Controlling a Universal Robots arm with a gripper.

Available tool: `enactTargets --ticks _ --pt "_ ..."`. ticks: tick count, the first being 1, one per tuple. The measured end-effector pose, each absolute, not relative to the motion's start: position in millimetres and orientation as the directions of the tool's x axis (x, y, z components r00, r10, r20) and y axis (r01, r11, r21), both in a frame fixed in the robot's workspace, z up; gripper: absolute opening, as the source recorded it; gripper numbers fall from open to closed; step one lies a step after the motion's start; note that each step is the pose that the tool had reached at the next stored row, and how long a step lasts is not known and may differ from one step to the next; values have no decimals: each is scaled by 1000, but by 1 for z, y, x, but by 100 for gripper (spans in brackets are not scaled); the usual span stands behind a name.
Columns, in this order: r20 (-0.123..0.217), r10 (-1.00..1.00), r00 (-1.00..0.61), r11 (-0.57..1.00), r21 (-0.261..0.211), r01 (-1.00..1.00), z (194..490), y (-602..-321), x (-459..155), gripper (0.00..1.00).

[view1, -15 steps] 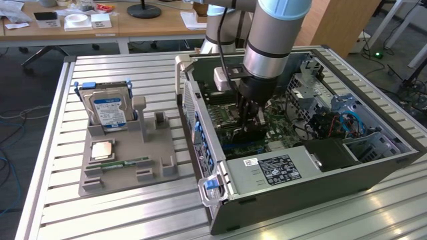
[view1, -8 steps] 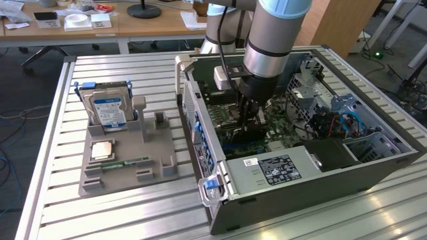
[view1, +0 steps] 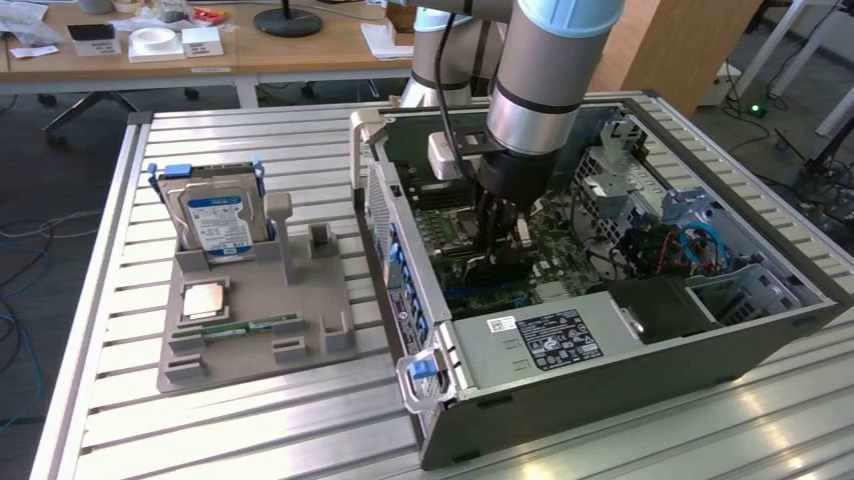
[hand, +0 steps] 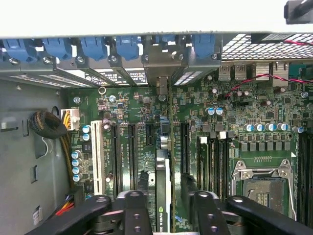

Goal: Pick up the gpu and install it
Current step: 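Insert the gpu into the slot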

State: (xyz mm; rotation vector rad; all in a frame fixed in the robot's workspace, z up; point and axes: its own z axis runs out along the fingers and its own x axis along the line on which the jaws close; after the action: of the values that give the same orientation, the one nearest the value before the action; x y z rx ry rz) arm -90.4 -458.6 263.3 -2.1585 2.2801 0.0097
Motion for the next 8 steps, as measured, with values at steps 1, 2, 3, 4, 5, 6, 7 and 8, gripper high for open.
enactTargets --ticks 1,2,3,4,5,6,7,8 --pt "-6 -998 -55 55 3 -998 263 -459 -90 35" --pt "-6 -998 -55 55 3 -998 263 -459 -90 41" --pt "-8 -998 -55 55 3 -999 263 -459 -90 41" --pt "-12 -998 -55 55 4 -999 262 -459 -90 41" --pt "-14 -998 -55 55 4 -998 261 -459 -90 41" --pt "-14 -998 -55 55 4 -998 261 -459 -90 41" --pt "-14 -998 -55 55 4 -998 260 -459 -90 41" --pt "-15 -998 -55 55 4 -998 260 -458 -90 41"
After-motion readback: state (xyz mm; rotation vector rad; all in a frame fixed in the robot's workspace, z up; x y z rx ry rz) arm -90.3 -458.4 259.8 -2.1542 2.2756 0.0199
